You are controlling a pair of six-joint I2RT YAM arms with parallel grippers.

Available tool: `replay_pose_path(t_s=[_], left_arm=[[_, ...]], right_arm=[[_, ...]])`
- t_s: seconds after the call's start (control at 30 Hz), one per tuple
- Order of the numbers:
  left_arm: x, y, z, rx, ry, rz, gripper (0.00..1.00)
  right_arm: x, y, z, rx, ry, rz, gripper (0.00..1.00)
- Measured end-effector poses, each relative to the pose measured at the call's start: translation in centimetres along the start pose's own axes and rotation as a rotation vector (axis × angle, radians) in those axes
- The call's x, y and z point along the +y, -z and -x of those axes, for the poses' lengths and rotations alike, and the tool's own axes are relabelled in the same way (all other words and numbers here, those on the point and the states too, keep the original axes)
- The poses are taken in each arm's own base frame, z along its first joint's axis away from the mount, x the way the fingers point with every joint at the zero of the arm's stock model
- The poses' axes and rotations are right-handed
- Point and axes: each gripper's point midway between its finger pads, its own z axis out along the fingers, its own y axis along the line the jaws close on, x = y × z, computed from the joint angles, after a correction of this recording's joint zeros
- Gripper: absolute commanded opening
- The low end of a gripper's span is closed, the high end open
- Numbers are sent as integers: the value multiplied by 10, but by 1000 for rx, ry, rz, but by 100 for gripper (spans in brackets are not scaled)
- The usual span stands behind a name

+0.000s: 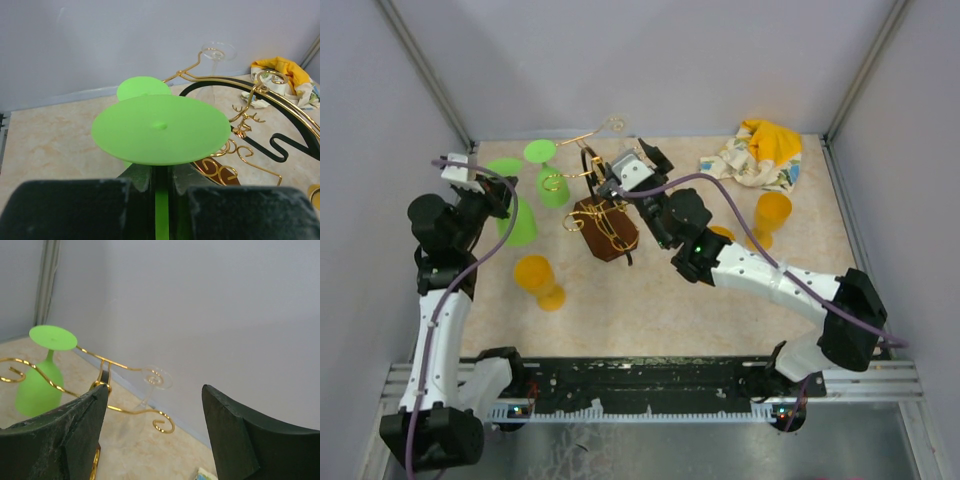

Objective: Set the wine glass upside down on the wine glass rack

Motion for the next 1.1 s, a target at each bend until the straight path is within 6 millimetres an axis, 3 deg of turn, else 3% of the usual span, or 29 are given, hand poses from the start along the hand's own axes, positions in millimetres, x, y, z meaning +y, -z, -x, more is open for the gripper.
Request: replay_pose_path(t_s=[0.23, 0.63, 0.93, 1.1], left_arm=[[-4, 4, 2, -105, -48, -22, 0], [-7, -1, -21, -192, -46, -71, 0], [-12, -7, -50, -210, -24, -123, 0], [-29, -10, -64, -224, -18, -180, 0]], right_arm=[[5, 4, -17, 29, 15, 11, 77], [-8, 16, -7, -4, 0, -6, 78], [-9, 20, -11, -2, 3, -5, 78], [-10, 20, -12, 0, 4, -8, 78]])
